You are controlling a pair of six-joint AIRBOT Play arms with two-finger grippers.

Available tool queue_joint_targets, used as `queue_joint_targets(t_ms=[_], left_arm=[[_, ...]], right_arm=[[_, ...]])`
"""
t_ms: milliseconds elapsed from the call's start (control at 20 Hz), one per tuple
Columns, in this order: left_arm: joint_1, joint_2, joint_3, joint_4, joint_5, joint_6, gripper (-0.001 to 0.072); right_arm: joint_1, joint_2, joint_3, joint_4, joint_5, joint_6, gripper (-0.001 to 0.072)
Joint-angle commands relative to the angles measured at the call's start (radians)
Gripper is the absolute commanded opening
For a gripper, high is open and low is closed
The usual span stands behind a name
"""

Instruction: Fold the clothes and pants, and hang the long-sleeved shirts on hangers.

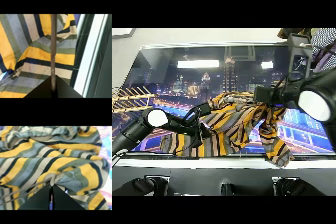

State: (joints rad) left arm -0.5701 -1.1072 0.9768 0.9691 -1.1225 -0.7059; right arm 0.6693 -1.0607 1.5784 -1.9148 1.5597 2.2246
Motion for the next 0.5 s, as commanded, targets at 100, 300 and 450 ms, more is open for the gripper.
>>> queue_joint_targets(t_ms=[100, 300, 450], left_arm=[[-0.024, -0.002, 0.064, 0.000, 0.034, 0.002, 0.0016], [-0.024, -0.041, 0.097, -0.003, 0.050, -0.001, 0.0016], [-0.024, -0.060, 0.115, -0.013, 0.050, -0.001, 0.0016]], right_arm=[[0.001, -0.071, 0.006, 0.093, -0.062, -0.108, 0.0027], [0.001, -0.064, 0.007, 0.190, -0.125, -0.109, 0.0027], [0.001, -0.064, 0.007, 0.189, -0.115, -0.121, 0.0027]])
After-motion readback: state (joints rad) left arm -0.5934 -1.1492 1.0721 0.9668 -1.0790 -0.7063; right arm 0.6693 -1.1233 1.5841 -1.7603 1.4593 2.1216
